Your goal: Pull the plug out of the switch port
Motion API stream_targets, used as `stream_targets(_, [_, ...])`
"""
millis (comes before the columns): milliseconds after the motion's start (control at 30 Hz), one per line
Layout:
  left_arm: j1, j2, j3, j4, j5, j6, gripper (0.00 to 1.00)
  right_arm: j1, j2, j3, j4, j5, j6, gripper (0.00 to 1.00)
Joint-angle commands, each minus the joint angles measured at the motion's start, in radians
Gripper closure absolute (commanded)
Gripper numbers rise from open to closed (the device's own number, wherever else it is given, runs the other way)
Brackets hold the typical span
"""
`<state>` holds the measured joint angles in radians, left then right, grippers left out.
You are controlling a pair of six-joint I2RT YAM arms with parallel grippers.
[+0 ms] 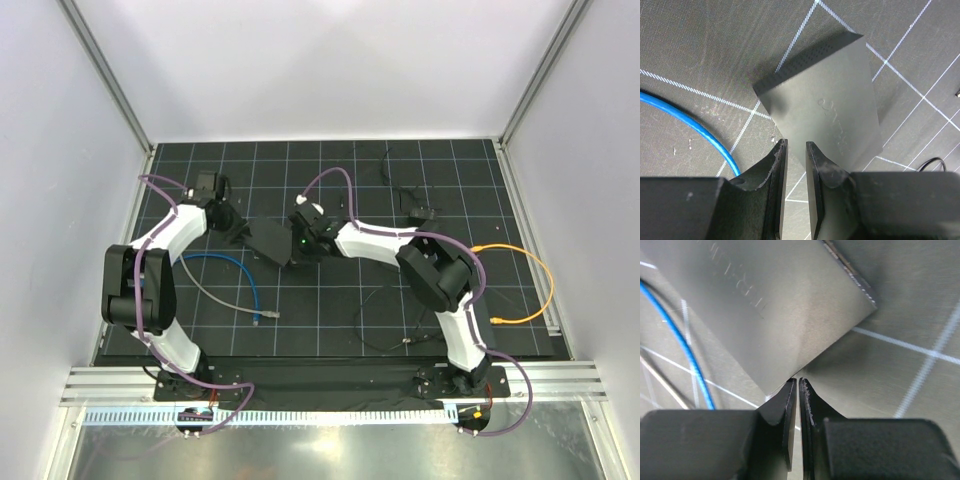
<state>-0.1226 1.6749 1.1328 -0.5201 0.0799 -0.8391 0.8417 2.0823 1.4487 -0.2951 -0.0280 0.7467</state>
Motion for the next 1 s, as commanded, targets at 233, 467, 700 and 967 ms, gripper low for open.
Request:
stream_targets(233, [0.006,-0.073,0.002,0.058,0.035,0.035,0.76,0.011,-0.093,-0.014,0.084,0.031,0.056,0.85])
stream_targets(467, [-0.038,-0.129,-0.035,0.192,0.190,0.077,0.70,0.002,-0.350,-0.148,-0.226,0.339,-0.020,0.63])
stream_targets(700, [-0.114,-0.090,0.013,0.160,0.235,0.110,0.69,-0.038,-0.651,-0.329,-0.354,0.443,-0.050,0.46])
stream_targets(967, [-0.112,-0.201,-0.042,0.022,-0.179,-0.078,0.80,-0.118,-0.518,-0.234,-0.187,0.223,-0.234,0.43])
